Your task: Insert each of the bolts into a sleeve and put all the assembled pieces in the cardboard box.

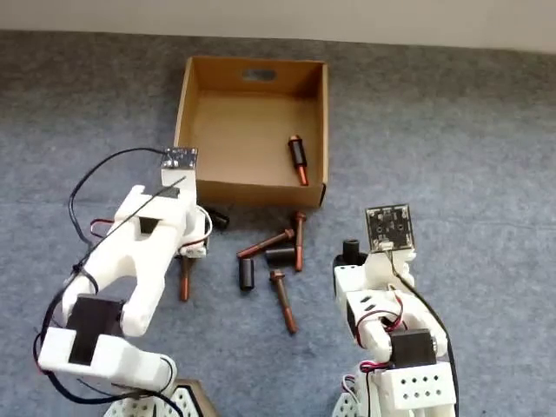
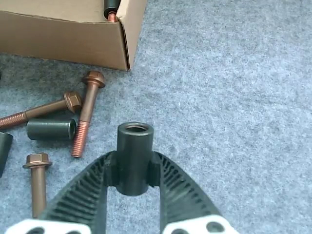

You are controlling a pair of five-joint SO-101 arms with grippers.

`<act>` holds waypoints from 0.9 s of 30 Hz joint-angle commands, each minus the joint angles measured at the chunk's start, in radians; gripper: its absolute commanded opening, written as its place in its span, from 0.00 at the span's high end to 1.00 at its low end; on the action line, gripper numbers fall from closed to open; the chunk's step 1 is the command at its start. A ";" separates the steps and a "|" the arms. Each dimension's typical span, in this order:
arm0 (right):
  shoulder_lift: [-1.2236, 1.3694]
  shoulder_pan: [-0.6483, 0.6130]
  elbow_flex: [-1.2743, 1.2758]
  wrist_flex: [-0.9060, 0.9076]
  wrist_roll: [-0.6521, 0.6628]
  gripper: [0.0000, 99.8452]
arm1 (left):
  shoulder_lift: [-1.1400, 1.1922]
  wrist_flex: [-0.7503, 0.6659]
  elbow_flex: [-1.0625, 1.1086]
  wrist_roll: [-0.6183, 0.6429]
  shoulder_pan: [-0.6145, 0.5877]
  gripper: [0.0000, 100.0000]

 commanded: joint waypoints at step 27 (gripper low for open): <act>-0.010 -0.116 -0.211 -0.022 -0.008 0.99 | -0.650 0.054 0.120 0.011 0.030 0.99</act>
